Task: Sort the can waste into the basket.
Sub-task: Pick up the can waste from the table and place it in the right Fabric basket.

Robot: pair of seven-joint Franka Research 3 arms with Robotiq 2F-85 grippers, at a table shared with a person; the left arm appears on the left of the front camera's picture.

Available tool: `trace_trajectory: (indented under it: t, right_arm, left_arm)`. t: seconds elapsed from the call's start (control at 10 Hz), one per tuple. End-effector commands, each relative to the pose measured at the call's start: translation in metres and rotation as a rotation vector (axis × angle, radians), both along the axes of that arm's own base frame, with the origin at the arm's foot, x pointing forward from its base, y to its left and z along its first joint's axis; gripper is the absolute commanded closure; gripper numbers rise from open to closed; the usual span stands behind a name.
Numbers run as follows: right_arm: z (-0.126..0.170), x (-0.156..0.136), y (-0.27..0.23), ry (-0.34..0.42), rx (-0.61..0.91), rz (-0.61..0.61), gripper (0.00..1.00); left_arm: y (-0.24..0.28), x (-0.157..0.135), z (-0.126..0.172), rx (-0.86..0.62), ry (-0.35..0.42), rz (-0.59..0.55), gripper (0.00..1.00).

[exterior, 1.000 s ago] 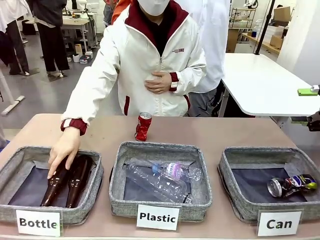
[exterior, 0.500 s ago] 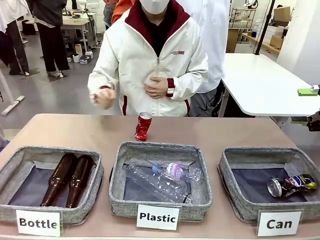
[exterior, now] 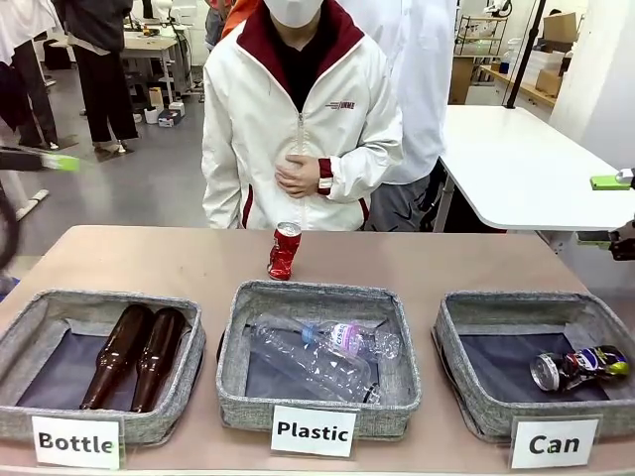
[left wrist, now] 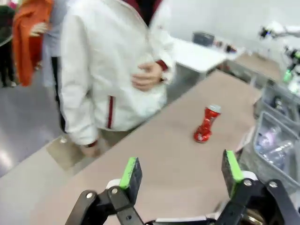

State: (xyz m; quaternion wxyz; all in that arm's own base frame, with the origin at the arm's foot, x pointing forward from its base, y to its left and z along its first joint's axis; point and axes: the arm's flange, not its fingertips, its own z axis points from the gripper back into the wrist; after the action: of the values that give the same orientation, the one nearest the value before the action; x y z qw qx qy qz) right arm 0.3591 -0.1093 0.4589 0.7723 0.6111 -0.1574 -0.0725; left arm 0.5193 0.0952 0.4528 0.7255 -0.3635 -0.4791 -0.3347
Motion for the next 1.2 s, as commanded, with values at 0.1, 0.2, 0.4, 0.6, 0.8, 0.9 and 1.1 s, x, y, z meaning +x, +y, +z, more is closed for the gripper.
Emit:
trace_trajectory:
  t: [0.1, 0.2, 0.4, 0.6, 0.8, 0.9, 1.1]
  right_arm:
    - [0.001, 0.002, 0.001, -0.017, 0.016, -0.005, 0.00]
    - [0.001, 0.002, 0.001, -0.017, 0.016, -0.005, 0.00]
    - [0.001, 0.002, 0.001, -0.017, 0.016, -0.005, 0.00]
    - [0.001, 0.002, 0.001, -0.017, 0.016, -0.005, 0.00]
    - [0.001, 0.002, 0.001, -0.017, 0.016, -0.005, 0.00]
    - [0.001, 0.002, 0.001, -0.017, 0.016, -0.005, 0.00]
    - [0.001, 0.002, 0.001, -0.017, 0.016, -0.005, 0.00]
  left_arm:
    - [-0.113, 0.028, -0.021, 0.174, 0.042, -0.162, 0.11]
    - [-0.151, 0.037, -0.031, 0.270, -0.021, -0.173, 0.11]
    - [-0.208, 0.051, -0.058, 0.343, -0.046, -0.295, 0.11]
    - [-0.251, 0.066, -0.100, 0.394, -0.102, -0.330, 0.11]
    - [-0.274, 0.086, -0.128, 0.423, -0.160, -0.378, 0.11]
    - [-0.278, 0.095, -0.137, 0.421, -0.198, -0.378, 0.11]
    - [-0.282, 0.105, -0.149, 0.405, -0.193, -0.380, 0.11]
